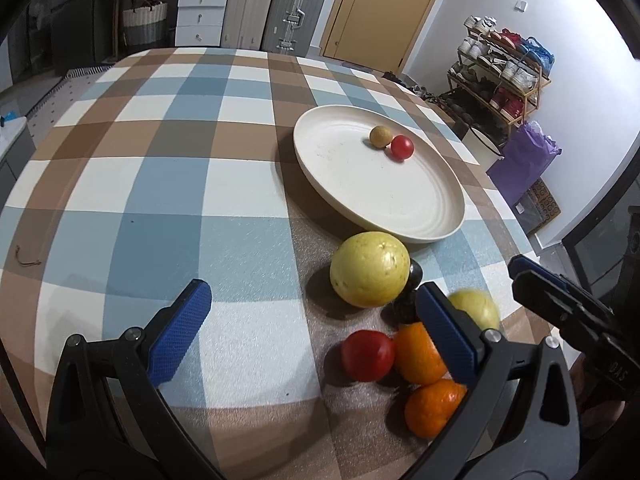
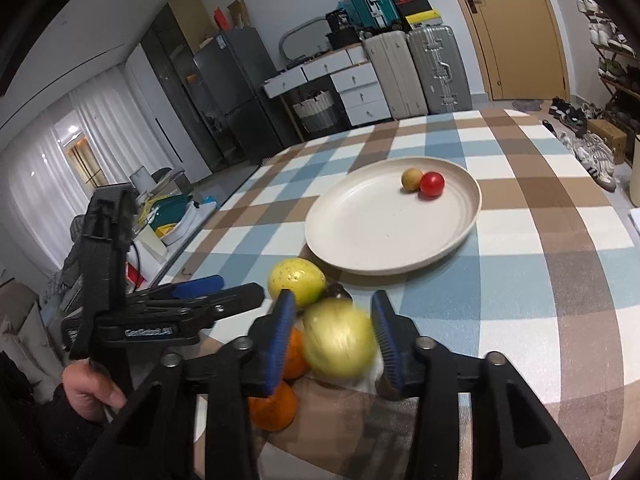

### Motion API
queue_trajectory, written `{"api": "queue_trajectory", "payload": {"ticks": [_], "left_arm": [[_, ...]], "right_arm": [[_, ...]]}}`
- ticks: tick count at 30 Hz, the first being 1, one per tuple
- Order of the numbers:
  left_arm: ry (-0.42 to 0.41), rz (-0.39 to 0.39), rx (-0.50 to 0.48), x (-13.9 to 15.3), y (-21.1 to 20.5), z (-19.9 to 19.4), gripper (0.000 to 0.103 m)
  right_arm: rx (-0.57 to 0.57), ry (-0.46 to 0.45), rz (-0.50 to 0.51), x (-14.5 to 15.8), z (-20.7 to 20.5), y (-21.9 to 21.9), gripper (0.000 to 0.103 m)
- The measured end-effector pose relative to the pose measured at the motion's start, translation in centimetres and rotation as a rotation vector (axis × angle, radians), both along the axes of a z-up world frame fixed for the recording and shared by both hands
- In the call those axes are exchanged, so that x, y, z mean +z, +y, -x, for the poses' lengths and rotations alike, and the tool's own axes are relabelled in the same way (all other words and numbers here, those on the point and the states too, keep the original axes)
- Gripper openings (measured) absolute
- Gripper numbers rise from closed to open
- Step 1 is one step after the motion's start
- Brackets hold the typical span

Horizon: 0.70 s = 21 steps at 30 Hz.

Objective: Organize fruits
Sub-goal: 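Grasp the large yellow pomelo with the right gripper while the left gripper grasps a lemon, then lift the pomelo and lemon and carry them over the cream plate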

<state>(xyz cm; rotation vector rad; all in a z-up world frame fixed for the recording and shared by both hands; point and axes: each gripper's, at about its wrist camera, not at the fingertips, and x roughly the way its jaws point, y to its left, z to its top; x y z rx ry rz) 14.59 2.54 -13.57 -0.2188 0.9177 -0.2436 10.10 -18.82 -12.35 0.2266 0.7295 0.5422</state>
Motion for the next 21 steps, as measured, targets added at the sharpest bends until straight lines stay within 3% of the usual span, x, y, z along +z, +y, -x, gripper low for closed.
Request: {"api": "queue_trajectory", "payload": {"ticks": [5, 13, 16, 21], "left_arm": [[0.02, 0.017, -0.014, -0.7, -0.3, -1.1, 0.102], [0.038, 0.05, -0.026, -1.3, -0.4, -2.2, 0.101], [0.038, 0.048, -0.028, -1.2, -0.5, -2.2, 0.101], [0.035, 0.05, -0.029, -1.1, -0.5, -2.1, 0.101]], "right_arm": [[0.013, -0.003, 0.036, -0.4, -0.3, 0.6, 0.04], [0.017, 0.066, 0.035, -2.8, 0.7, -0.2, 0.041], [0.02, 0.038, 0.036, -2.8, 1.8, -0.3, 0.049], [0.033, 0.035, 0.083, -3.4, 2.7, 0.4, 0.049]]}}
